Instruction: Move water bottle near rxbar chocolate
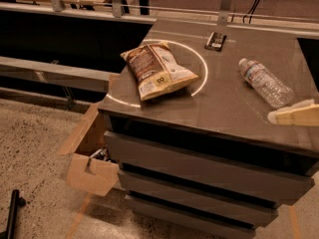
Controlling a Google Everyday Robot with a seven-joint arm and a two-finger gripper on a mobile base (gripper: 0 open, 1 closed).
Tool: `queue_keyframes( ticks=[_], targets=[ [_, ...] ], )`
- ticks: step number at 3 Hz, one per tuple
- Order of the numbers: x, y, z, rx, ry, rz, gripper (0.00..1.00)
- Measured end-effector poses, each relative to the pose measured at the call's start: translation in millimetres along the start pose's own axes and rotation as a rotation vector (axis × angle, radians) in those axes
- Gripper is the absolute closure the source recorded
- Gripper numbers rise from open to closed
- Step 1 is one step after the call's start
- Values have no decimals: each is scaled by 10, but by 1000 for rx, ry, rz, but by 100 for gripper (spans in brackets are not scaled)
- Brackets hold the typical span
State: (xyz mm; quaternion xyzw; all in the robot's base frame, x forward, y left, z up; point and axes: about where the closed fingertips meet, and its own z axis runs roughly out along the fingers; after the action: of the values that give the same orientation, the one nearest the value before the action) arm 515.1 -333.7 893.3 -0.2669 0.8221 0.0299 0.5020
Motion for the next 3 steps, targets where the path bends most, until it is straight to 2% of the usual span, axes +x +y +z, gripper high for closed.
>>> queue_keyframes(
  ticks=[1,3],
  targets=[
    [34,-85,127,-4,-30,15,0],
    [58,-64,397,-36,-61,24,0]
  ],
)
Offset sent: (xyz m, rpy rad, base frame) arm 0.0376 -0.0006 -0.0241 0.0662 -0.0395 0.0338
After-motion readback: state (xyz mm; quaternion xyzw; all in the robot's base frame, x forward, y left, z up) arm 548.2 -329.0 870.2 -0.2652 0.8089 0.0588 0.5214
